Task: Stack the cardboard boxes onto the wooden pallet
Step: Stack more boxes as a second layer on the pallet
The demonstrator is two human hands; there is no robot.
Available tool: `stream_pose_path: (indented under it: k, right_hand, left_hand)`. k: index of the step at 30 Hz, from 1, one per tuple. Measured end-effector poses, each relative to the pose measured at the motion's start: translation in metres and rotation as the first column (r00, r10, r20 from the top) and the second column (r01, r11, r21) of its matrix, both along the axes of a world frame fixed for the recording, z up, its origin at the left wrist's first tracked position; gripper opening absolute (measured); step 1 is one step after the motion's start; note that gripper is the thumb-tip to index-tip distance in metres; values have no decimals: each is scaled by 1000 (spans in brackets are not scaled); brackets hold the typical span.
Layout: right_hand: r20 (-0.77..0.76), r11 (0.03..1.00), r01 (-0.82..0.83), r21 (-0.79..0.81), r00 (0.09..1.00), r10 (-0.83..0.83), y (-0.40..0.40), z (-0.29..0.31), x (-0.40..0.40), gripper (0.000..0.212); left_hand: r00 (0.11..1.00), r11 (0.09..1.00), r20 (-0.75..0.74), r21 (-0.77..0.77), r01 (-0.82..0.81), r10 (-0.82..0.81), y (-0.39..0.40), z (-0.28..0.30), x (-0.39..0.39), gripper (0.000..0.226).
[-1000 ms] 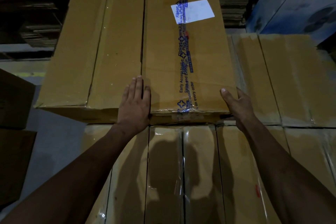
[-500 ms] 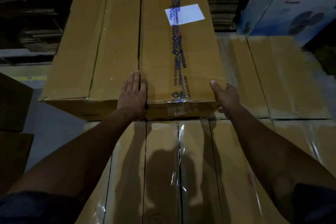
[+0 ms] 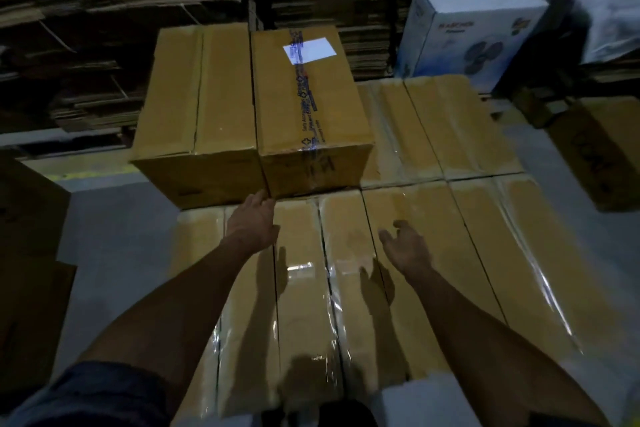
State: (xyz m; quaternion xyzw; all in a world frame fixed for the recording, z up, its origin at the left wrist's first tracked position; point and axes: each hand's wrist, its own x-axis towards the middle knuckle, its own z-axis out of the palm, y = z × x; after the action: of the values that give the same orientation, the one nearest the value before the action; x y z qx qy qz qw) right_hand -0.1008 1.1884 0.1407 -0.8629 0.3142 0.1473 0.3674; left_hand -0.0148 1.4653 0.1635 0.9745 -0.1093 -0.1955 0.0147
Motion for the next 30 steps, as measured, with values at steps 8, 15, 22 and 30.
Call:
stream_pose_path:
  k: [8,15,22,30]
  right_hand:
    - [0,997,-54,-45,999,54,25,62,-222,53]
    - [-44,998,14,-55,999,-17,5,82,-374,59]
    - [-28,984,100,-146,994,-105,-81,77,-460,56]
    - [-29,975,130,-179,990,-137,-261,65,-532,71]
  left_hand:
    - [999,991,-23,-126,37,-40,-7,46,-230,56]
    - [980,970,47,-141,197,-192,-39,68,-362,54]
    - [952,927,94,-217,305,-292,-138,67,-417,60]
    - [943,918,-10,-233,320,-331,-319,43,-471,66]
